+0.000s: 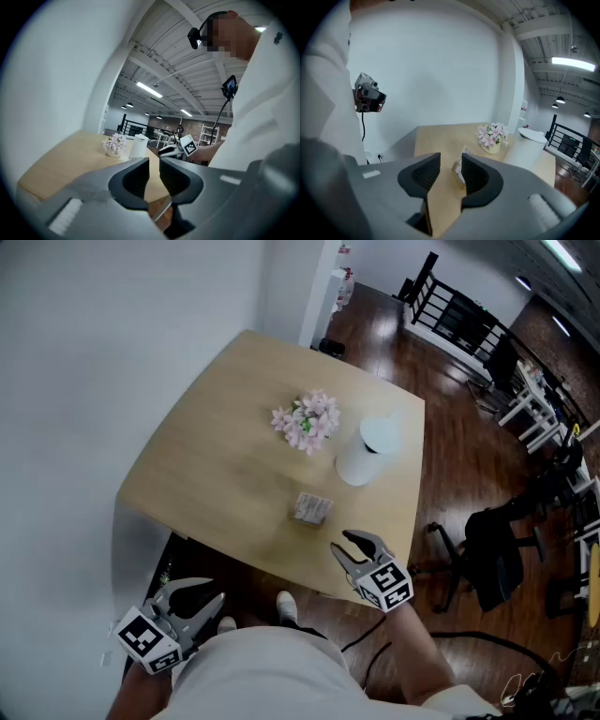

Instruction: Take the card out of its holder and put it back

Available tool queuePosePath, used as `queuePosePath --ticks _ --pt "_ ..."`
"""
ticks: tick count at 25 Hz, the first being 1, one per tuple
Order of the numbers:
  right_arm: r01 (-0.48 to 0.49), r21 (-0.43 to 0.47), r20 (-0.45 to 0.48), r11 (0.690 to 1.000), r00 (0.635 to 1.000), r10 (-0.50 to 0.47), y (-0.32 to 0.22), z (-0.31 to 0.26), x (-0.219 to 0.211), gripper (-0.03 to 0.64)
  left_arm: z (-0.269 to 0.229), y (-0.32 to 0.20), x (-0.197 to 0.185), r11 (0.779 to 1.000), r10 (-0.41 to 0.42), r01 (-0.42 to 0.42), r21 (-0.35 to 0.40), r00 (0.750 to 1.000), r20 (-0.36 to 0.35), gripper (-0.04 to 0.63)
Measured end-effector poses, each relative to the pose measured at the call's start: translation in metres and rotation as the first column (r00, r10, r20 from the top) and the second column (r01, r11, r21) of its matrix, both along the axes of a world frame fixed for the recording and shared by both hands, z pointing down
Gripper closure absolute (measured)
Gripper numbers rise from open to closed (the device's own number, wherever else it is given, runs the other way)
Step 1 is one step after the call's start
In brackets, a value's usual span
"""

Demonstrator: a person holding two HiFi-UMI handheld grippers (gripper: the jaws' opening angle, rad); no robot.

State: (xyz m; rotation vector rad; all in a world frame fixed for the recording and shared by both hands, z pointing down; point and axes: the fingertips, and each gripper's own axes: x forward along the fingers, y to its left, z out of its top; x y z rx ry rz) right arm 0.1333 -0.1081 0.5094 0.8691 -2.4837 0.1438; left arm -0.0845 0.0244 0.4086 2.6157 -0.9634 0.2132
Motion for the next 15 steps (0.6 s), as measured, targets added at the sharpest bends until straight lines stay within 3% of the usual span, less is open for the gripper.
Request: queuePosePath --ticks 7,13,15 --pt "0.089 -0.043 -0.036 0.995 0.995 -0.090 -0.104 0.047 0.018 0.468 0.005 -0.045 0.019 0.993 -0.116 0.116 -0.030 0.993 0.007 0.532" --pt "0.237 -0.148 -0.018 0.960 0.970 -0.242 -0.129 0.083 -0.008 0.469 0.007 -0.057 0.019 0.972 -0.224 0.226 -0.066 0.974 0.044 0.532" --pt "0.274 -0.172 -0.013 0.946 0.960 -0.280 -0.128 0.091 -0.014 0.499 0.009 -0.058 0.019 0.965 -0.247 0.250 -0.079 0.968 0.055 0.532"
